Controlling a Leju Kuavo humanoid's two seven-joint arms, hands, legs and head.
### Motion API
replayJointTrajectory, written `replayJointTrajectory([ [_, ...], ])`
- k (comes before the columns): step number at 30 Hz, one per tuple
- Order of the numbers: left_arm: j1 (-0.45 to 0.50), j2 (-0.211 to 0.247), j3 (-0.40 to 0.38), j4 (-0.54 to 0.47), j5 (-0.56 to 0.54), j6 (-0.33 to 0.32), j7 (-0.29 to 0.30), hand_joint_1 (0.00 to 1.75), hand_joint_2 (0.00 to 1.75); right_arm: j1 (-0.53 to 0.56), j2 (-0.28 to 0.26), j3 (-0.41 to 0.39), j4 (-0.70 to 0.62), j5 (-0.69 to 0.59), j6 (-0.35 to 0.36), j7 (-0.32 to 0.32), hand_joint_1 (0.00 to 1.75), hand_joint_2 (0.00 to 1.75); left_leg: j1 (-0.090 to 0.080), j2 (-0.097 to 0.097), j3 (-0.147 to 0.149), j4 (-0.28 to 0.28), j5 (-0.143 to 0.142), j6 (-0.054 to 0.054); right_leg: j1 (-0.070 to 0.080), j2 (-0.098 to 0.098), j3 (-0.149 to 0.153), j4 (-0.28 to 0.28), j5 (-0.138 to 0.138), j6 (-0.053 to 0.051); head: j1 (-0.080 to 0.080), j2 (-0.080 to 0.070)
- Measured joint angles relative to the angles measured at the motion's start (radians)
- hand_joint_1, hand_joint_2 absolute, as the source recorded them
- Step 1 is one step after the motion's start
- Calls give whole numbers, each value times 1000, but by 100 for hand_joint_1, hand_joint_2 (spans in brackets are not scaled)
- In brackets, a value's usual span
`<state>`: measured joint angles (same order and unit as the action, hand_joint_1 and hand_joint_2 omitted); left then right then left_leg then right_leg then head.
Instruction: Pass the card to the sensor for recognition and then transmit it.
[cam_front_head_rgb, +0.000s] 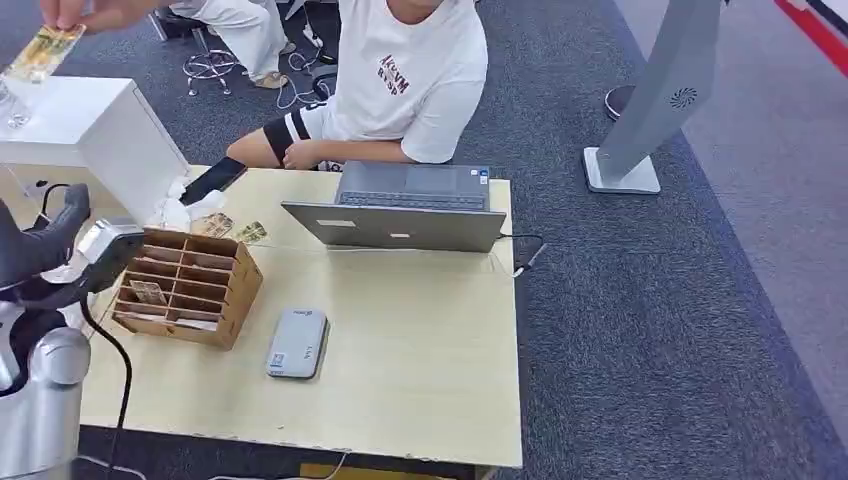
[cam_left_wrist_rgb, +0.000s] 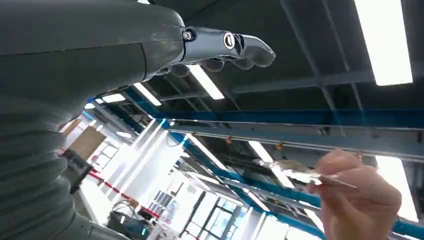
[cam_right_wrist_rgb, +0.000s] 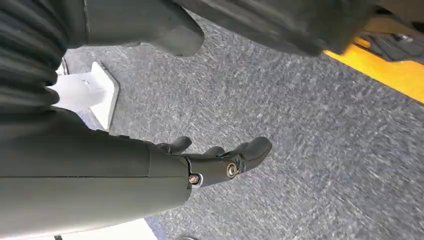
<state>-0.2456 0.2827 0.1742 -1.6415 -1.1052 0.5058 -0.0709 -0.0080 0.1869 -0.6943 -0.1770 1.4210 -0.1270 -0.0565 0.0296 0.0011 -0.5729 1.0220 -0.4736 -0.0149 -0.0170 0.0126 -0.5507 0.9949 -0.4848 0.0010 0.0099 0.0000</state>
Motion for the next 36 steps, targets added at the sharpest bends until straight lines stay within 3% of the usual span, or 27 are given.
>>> replayJointTrajectory([
  [6,-155,47,-162,152,-176,-67,102,0,175,-4,-3,4,0,5,26,21,0,175,0,-2,-1,0,0,0,0,-2,0,0,0,0,0,0],
  [13,-274,43,-296,320,-223,-79,145,0,175,-4,-5,16,0,16,31,21,0,175,0,0,-1,0,0,0,0,0,-1,0,0,0,0,0],
  [26,-292,30,-358,363,-223,-79,153,0,175,-4,-5,20,0,16,30,21,0,175,0,0,-2,0,0,0,0,0,-2,0,0,0,0,0],
  [27,-292,29,-359,363,-223,-79,153,175,175,-4,-5,21,0,16,30,21,0,175,0,0,-2,0,0,0,0,0,-2,0,0,0,0,0],
  [36,-293,29,-376,366,-195,-85,153,175,175,-4,-6,23,0,17,30,26,0,175,0,0,-3,0,0,0,0,0,-2,0,0,0,0,0],
])
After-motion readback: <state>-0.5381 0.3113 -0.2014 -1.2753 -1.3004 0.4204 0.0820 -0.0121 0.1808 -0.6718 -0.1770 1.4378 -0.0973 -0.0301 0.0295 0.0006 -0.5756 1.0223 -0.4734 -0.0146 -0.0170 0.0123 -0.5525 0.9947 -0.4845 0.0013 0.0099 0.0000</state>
